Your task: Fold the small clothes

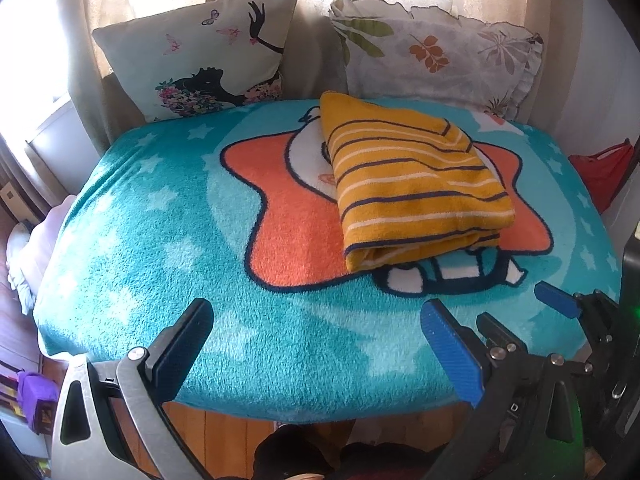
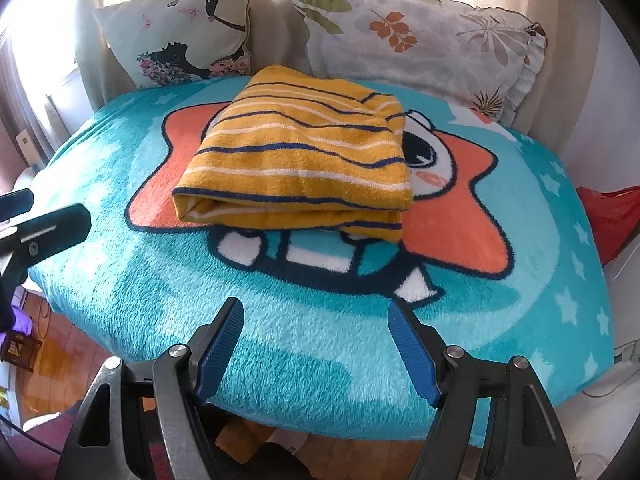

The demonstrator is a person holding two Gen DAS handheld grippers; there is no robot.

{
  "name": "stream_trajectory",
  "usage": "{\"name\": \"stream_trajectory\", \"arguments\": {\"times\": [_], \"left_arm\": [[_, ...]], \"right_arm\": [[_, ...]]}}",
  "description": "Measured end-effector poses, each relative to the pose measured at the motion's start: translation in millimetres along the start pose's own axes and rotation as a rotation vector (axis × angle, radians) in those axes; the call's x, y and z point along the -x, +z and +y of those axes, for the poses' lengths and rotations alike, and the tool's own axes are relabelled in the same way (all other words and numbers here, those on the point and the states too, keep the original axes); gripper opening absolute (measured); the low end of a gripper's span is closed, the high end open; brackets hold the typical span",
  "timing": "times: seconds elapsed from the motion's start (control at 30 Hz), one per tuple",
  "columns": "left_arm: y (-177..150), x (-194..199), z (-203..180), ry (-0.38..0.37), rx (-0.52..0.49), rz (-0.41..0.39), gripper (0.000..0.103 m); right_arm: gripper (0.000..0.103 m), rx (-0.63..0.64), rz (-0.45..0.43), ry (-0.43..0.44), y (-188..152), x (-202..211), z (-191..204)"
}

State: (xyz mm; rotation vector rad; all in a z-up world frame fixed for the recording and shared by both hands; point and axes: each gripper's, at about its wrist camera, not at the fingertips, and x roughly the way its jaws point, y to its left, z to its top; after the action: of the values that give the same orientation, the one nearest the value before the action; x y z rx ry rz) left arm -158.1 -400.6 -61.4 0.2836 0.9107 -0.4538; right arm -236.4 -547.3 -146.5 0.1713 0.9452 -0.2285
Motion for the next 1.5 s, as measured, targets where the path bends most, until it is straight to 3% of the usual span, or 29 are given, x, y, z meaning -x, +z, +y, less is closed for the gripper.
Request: {"name": "stream_trajectory", "arguments": {"times": [0.6, 1.5], "left_arm": [[-3, -13, -11, 0.013, -0.032, 0.049, 0.103], [-8, -28, -6, 0.004, 0.014, 0.111, 0.103]], "right_arm": [[0.079, -0.024, 0.038, -0.002, 4, -13, -11], [0.079, 0.009, 0.062, 0.014, 4, -22, -8]]}}
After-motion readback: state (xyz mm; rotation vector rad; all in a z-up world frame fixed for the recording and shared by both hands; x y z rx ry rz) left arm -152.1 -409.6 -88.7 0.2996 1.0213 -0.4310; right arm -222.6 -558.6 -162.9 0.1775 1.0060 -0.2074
